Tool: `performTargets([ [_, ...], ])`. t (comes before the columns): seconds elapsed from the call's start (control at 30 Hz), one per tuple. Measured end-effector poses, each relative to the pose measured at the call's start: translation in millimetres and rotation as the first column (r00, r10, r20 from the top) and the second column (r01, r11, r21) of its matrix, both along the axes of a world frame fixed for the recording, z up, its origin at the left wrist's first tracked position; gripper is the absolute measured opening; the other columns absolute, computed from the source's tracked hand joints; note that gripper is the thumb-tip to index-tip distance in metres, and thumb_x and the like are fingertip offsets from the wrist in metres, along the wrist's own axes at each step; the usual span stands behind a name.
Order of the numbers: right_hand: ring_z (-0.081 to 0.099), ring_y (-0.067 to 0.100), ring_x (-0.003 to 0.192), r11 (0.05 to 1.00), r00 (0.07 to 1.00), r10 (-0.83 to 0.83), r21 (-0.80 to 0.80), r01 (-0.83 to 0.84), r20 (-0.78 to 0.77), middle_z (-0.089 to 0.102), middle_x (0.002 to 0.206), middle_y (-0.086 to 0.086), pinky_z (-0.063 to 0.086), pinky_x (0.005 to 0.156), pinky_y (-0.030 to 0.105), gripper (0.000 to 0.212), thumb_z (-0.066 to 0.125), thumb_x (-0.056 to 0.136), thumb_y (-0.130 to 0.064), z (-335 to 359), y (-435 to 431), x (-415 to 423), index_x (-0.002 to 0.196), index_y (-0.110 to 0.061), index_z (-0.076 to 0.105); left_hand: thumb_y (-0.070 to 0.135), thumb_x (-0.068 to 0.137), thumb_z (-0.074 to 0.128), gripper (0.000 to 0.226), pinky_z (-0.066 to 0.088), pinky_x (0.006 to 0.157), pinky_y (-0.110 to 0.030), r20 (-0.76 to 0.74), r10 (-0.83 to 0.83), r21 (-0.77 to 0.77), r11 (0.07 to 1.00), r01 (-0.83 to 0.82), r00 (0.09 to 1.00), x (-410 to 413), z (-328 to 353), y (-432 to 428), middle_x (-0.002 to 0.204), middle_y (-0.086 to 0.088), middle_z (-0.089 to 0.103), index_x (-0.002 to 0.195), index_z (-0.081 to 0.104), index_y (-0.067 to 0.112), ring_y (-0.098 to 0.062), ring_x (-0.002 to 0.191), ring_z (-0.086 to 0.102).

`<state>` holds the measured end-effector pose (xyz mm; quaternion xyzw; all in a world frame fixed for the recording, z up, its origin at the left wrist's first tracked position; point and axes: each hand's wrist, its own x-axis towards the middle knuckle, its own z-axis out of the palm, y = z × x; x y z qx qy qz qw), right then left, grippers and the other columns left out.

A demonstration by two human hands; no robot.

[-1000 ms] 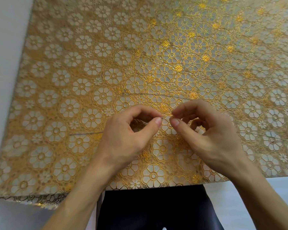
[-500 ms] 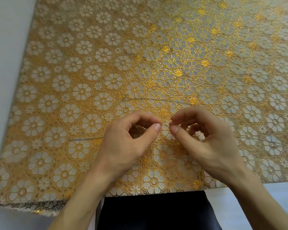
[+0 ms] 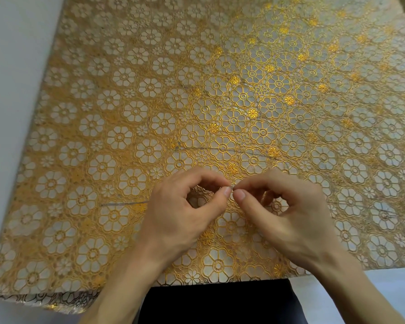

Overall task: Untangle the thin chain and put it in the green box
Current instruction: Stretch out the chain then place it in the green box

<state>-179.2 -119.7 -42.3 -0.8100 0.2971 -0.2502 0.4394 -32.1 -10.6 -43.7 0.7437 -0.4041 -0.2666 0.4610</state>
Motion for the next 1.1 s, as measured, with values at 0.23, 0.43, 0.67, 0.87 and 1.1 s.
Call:
performTargets([
  [0.23, 0.061, 0.005, 0.066, 0.999, 0.999, -0.011, -0.049, 0.01, -0.03, 0.064, 0.073, -0.019, 0.042, 0.061, 0.011, 0.003, 0.075, 0.084, -0.02, -2, 1, 3, 0.086, -0.02, 0.077, 0.04, 0.083, 0.067, 0.014, 0.049, 0.082, -0.032, 0.224, 0.008, -0.05, 0.999, 0.004, 0.974, -3, -3, -1, 0.088, 0.022, 0.069, 0.089, 0.074, 0.029, 0.001, 0.087, 0.063],
  [0.43, 0.057, 0.006, 0.066, 0.953, 0.989, 0.026, -0.295, -0.069, -0.147, 0.062, 0.077, -0.01, 0.048, 0.061, 0.027, 0.013, 0.063, 0.09, -0.029, -6, -3, 4, 0.088, -0.02, 0.072, 0.039, 0.082, 0.068, 0.013, 0.048, 0.079, -0.032, 0.268, -0.009, -0.046, 0.999, 0.022, 0.963, 0, -6, -1, 0.084, 0.021, 0.07, 0.088, 0.076, 0.031, 0.002, 0.084, 0.062],
  [0.67, 0.06, 0.022, 0.066, 0.932, 0.981, 0.032, -0.35, -0.099, -0.193, 0.06, 0.082, -0.002, 0.052, 0.057, 0.042, 0.018, 0.055, 0.094, -0.03, -8, -2, 7, 0.092, -0.016, 0.066, 0.05, 0.079, 0.064, 0.02, 0.05, 0.077, -0.03, 0.141, 0.005, 0.008, 1.0, -0.006, 0.99, 0, -4, -3, 0.097, 0.029, 0.067, 0.088, 0.076, 0.037, -0.003, 0.082, 0.064],
  [0.87, 0.056, 0.021, 0.067, 0.937, 0.972, 0.017, -0.336, -0.097, -0.235, 0.058, 0.082, -0.004, 0.05, 0.056, 0.04, 0.02, 0.052, 0.094, -0.034, -7, 0, 8, 0.09, -0.017, 0.063, 0.04, 0.079, 0.07, 0.011, 0.046, 0.073, -0.014, 0.198, 0.008, 0.034, 0.999, -0.015, 0.98, 0, -2, -6, 0.088, 0.024, 0.067, 0.082, 0.075, 0.031, 0.003, 0.079, 0.062],
  [1.1, 0.052, 0.009, 0.065, 0.982, 0.968, 0.081, -0.148, -0.119, -0.238, 0.058, 0.074, -0.011, 0.043, 0.059, 0.024, 0.014, 0.059, 0.088, -0.03, 6, -5, 13, 0.081, -0.018, 0.062, 0.038, 0.077, 0.071, 0.007, 0.039, 0.059, -0.009, -0.047, -0.022, 0.087, 0.996, 0.026, 0.999, 6, 6, -7, 0.073, 0.021, 0.068, 0.078, 0.073, 0.032, 0.002, 0.061, 0.059],
])
